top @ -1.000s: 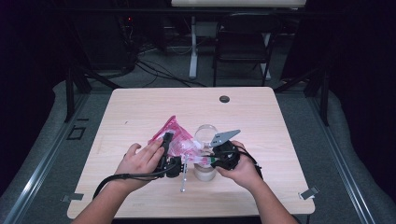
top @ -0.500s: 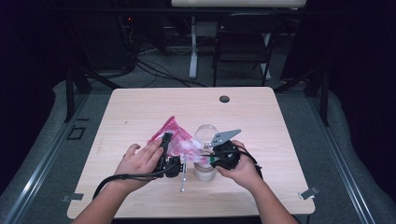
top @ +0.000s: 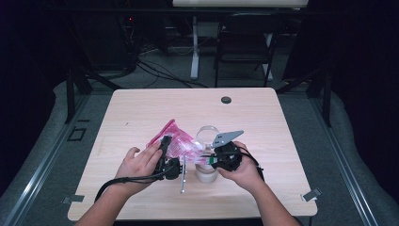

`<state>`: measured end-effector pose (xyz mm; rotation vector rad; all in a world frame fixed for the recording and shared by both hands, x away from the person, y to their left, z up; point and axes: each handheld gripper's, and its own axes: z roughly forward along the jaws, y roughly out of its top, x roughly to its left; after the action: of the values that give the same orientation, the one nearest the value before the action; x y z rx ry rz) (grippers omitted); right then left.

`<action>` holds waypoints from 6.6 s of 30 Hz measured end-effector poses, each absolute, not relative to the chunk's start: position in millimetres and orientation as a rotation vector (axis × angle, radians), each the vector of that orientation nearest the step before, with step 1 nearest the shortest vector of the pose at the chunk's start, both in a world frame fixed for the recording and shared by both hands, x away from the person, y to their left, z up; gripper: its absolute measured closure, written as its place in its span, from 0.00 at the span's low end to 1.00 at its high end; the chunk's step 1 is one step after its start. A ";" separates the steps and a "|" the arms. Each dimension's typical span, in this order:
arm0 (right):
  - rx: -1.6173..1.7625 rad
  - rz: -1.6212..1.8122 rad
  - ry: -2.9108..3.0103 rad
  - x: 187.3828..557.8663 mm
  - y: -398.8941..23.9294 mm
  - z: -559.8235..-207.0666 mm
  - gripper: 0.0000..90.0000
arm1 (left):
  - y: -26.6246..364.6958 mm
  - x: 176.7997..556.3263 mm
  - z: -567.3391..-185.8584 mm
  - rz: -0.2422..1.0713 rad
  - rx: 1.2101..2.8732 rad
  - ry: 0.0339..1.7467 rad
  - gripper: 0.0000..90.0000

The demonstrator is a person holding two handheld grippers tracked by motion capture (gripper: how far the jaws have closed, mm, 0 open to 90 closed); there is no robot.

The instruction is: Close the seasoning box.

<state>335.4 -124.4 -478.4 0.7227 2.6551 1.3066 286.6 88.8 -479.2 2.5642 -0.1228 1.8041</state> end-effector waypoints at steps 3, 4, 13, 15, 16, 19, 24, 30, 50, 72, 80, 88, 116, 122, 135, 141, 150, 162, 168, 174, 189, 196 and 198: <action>0.727 1.308 2.650 335.2 -124.2 -478.0 1.00 | 90.3 287.0 -481.3 1.790 2.554 -0.095 0.72; 0.731 1.311 2.648 335.2 -124.0 -477.9 1.00 | 90.8 287.3 -481.8 1.782 2.555 -0.085 0.72; 0.746 1.321 2.640 335.1 -122.1 -478.8 1.00 | 93.9 287.5 -487.3 1.737 2.520 0.005 0.73; 0.745 1.321 2.642 335.3 -121.9 -478.8 1.00 | 94.7 288.0 -488.4 1.728 2.515 0.015 0.73; 0.743 1.324 2.644 335.5 -121.8 -478.8 1.00 | 94.9 287.7 -488.5 1.722 2.522 0.027 0.73; 0.737 1.320 2.648 336.0 -121.8 -478.5 1.00 | 95.7 288.4 -489.9 1.713 2.511 0.038 0.74; 0.739 1.322 2.643 335.5 -121.7 -478.4 1.00 | 96.1 288.6 -491.2 1.700 2.499 0.072 0.74; 0.737 1.327 2.638 334.8 -121.3 -477.6 1.00 | 97.1 288.5 -491.9 1.696 2.484 0.084 0.74; 0.724 1.332 2.632 332.5 -119.4 -475.4 1.00 | 100.5 287.7 -498.0 1.619 2.487 0.172 0.78; 0.716 1.339 2.626 330.4 -113.9 -475.6 1.00 | 105.4 287.9 -506.6 1.541 2.485 0.272 0.81; 0.722 1.340 2.621 329.7 -111.7 -475.2 1.00 | 109.3 288.5 -510.2 1.480 2.451 0.343 0.82; 0.721 1.348 2.607 328.3 -108.7 -473.5 1.00 | 115.2 292.0 -515.6 1.348 2.431 0.433 0.83; 0.761 1.385 2.569 331.7 -107.0 -478.0 0.79 | 131.7 305.6 -548.3 0.870 2.298 0.686 0.85; 0.760 1.422 2.537 330.8 -107.2 -474.1 0.69 | 136.8 308.8 -552.0 0.802 2.276 0.722 0.85; 0.812 1.521 2.441 333.9 -119.0 -466.1 0.60 | 150.1 317.3 -553.2 0.641 2.200 0.815 0.86; 0.835 1.557 2.404 335.7 -125.5 -463.1 0.60 | 163.2 321.3 -549.0 0.618 2.131 0.885 0.86; 0.821 1.537 2.398 336.2 -125.0 -464.6 0.57 | 199.4 330.5 -538.2 0.674 2.019 1.049 0.86; 0.845 1.514 2.370 335.3 -128.7 -461.3 0.55 | 243.1 347.2 -534.6 0.857 2.055 1.234 0.86; 0.843 1.509 2.354 334.8 -127.7 -460.9 0.55 | 260.1 345.0 -541.4 0.867 1.998 1.312 0.86; 0.853 1.493 2.356 335.3 -127.9 -461.5 0.55 | 276.5 344.4 -551.0 0.787 1.900 1.419 0.86; 0.871 1.508 2.339 336.3 -129.0 -462.0 0.54 | 284.5 344.0 -556.4 0.758 1.842 1.474 0.82; 0.881 1.517 2.339 337.0 -130.5 -462.4 0.54 | 278.1 337.1 -550.2 0.790 1.787 1.407 0.57; 0.882 1.518 2.337 337.0 -130.5 -462.3 0.54 | 276.2 335.8 -549.0 0.792 1.781 1.397 0.55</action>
<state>337.0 -130.5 -462.3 0.8820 2.3374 1.5177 335.8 276.2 -549.0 1.7814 1.3974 0.7924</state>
